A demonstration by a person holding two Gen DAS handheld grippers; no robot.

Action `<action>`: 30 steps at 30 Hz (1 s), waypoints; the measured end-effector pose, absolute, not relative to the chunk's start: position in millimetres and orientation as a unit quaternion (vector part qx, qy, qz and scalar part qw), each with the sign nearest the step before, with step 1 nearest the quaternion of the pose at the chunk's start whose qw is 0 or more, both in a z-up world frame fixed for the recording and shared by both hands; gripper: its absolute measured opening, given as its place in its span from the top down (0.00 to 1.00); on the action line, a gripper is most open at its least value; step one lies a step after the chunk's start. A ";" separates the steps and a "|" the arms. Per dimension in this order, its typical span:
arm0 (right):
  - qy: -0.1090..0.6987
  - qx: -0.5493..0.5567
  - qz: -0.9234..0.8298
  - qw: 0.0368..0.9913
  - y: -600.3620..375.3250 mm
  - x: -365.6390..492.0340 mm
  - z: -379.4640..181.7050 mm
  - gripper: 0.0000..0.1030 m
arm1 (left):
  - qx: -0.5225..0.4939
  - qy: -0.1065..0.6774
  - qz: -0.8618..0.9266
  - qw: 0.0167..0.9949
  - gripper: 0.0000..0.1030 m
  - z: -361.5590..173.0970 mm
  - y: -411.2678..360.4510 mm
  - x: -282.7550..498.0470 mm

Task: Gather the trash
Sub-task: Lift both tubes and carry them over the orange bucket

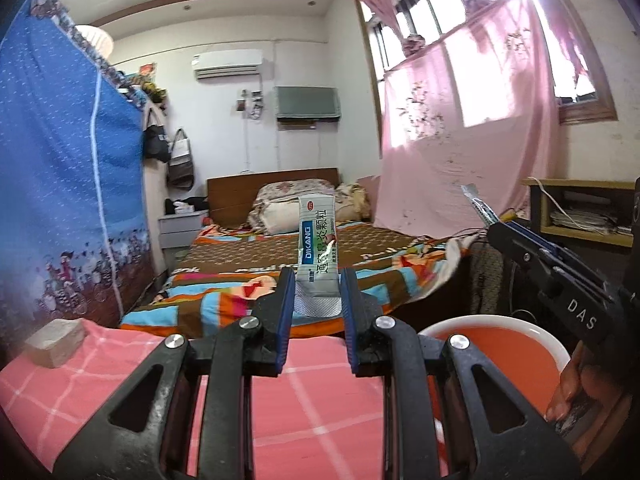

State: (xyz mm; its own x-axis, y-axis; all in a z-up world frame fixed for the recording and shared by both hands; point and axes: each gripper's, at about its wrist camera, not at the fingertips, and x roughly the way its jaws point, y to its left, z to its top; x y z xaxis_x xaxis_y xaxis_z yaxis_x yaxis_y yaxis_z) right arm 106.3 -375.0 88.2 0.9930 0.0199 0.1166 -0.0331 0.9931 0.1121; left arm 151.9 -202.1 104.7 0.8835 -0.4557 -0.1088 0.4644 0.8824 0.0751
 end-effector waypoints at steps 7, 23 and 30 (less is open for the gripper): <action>-0.046 0.063 -0.028 0.997 -409.6 87.8 73.7 0.80 | 0.067 0.048 -0.275 0.958 0.74 94.5 -237.5 143.4; 0.013 0.089 -0.058 0.994 -435.0 93.7 57.4 0.80 | 0.092 0.155 -0.347 0.921 0.74 65.1 -295.1 152.4; 0.035 0.108 -0.071 0.991 -443.2 97.9 54.0 0.80 | 0.093 0.217 -0.368 0.899 0.73 49.4 -306.5 159.0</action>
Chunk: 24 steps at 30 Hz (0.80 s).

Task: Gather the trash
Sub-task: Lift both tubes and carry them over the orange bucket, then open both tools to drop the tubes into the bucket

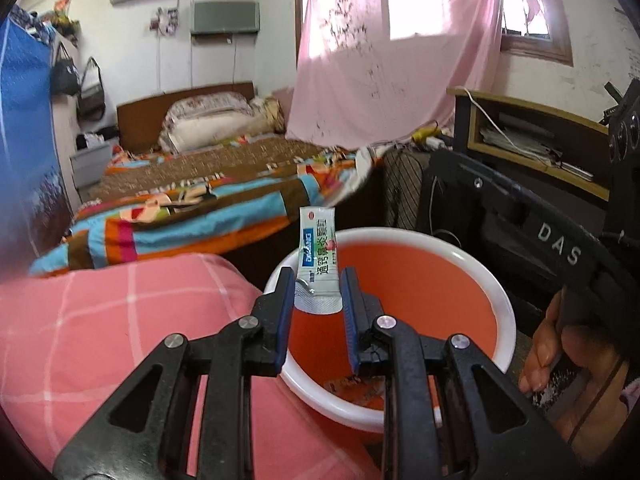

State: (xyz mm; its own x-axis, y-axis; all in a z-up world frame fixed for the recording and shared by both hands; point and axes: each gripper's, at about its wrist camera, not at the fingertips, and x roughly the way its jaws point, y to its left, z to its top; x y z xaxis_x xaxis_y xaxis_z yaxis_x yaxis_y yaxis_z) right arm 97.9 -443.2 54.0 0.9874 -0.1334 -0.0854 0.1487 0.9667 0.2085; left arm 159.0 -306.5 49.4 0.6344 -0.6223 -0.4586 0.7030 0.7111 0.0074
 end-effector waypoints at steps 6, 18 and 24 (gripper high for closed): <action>0.068 0.118 -0.083 0.987 -447.2 105.0 50.1 0.79 | 0.096 0.229 -0.373 0.894 0.73 48.7 -309.5 159.7; 0.080 0.132 -0.093 0.984 -454.6 105.8 47.4 0.67 | 0.095 0.235 -0.363 0.897 0.67 49.6 -307.6 162.6; 0.082 0.130 -0.094 0.984 -455.5 106.6 47.0 0.59 | 0.089 0.231 -0.353 0.902 0.56 53.2 -300.5 165.7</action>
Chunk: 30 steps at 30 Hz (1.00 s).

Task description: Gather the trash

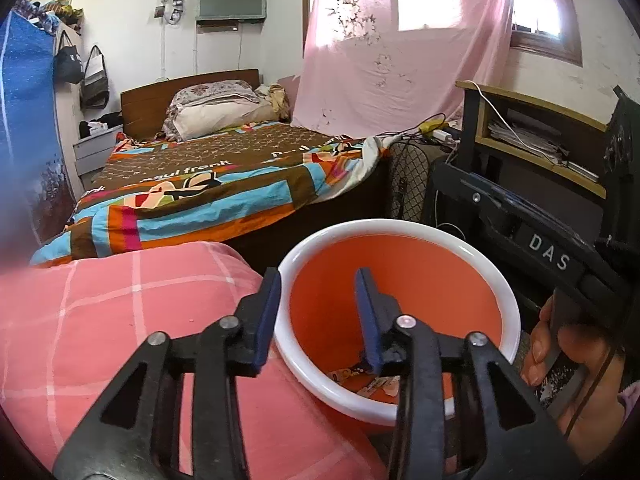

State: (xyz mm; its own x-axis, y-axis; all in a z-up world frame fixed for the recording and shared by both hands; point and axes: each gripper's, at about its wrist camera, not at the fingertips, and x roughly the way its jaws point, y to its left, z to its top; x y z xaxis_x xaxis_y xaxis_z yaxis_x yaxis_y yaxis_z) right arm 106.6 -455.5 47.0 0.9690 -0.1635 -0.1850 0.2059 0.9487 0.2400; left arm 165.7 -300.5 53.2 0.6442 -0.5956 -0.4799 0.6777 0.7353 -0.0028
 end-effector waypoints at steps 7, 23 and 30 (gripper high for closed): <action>0.084 0.130 -0.100 0.983 -456.4 108.5 47.1 0.53 | 0.075 0.225 -0.331 0.913 0.43 59.4 -288.0 170.0; 0.060 0.126 -0.119 0.983 -449.3 102.4 51.9 0.00 | 0.001 0.196 -0.243 0.950 0.00 69.1 -235.9 177.3; 0.062 0.121 -0.110 0.985 -442.3 103.3 54.0 0.00 | -0.003 0.181 -0.219 0.959 0.00 73.4 -218.7 171.6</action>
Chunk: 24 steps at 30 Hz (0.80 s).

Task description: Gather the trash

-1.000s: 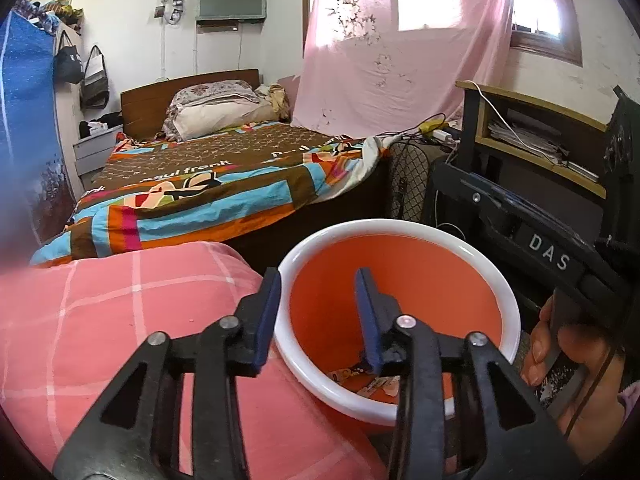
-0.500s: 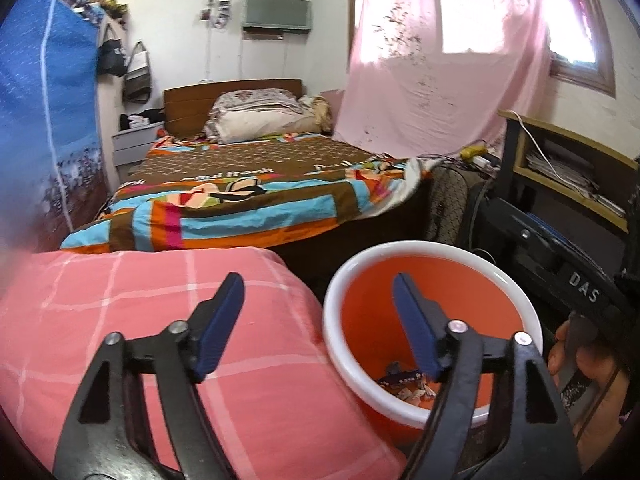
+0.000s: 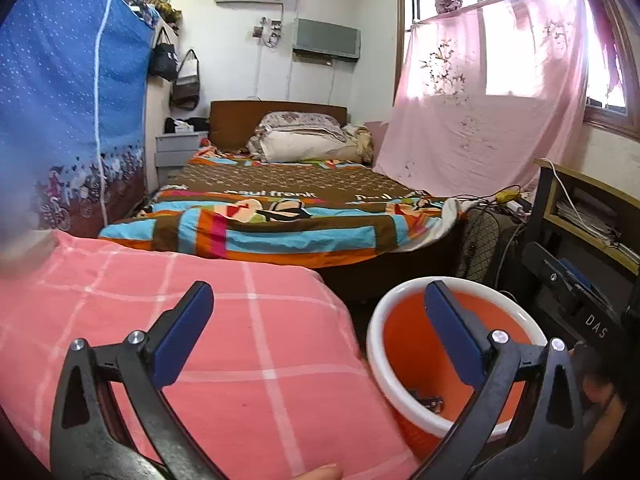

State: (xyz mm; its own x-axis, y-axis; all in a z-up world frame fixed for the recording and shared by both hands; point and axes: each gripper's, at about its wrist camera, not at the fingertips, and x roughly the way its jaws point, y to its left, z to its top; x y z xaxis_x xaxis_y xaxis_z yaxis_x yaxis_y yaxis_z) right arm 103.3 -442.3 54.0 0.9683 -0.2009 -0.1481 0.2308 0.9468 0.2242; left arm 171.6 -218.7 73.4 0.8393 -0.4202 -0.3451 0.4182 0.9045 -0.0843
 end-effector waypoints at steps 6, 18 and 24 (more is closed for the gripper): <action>0.056 0.113 -0.103 0.987 -434.6 101.4 57.0 0.00 | 0.001 0.173 -0.198 0.965 0.00 77.5 -203.0 165.7; 0.050 0.103 -0.093 0.989 -411.5 88.1 56.3 0.00 | 0.005 0.158 -0.155 0.975 0.00 80.4 -172.1 146.4; 0.051 0.100 -0.089 0.990 -395.6 74.7 49.3 0.00 | 0.006 0.160 -0.142 0.977 0.00 71.2 -155.5 133.9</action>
State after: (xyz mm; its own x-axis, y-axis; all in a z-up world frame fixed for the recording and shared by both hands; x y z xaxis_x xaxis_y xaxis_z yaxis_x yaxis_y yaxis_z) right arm 74.7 -395.6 49.3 0.9789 -0.1662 -0.1188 0.1866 0.9641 0.1889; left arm 133.9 -155.5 71.2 0.9085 -0.2745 -0.3150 0.2785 0.9599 -0.0331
